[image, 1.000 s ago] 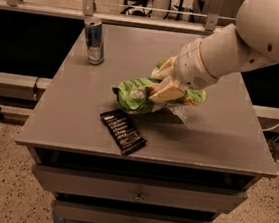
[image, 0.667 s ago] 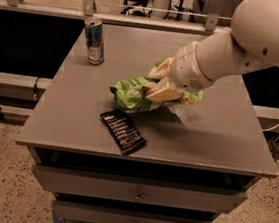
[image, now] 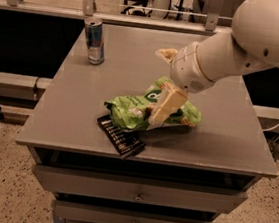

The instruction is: Move green rice chip bag near rxbar chocolate

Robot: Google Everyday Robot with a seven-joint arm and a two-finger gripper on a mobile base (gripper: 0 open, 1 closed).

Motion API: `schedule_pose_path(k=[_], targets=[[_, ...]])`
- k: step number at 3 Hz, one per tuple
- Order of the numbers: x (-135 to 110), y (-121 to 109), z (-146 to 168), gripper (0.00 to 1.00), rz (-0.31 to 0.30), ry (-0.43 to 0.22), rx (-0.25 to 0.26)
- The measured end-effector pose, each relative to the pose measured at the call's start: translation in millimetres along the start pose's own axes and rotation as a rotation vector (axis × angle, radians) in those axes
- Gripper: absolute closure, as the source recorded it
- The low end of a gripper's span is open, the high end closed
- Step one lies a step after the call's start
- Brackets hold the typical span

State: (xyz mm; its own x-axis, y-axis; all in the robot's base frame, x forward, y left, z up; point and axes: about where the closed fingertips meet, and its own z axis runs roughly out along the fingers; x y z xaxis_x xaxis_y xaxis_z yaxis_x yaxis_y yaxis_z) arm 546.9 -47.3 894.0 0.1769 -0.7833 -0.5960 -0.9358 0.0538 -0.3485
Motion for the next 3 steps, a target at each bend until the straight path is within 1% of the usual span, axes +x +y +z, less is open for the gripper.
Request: schedule_pose_path(k=[1,2,3], targets=[[19.0,-10.4,-27.6,0.00,-0.002,-0.011,0.002],[54.1,-29.0,-63.9,0.00,0.040,-0.001,0.040],[98.9,-53.0,-116.5,0.00,0.116,0.002,0.122]])
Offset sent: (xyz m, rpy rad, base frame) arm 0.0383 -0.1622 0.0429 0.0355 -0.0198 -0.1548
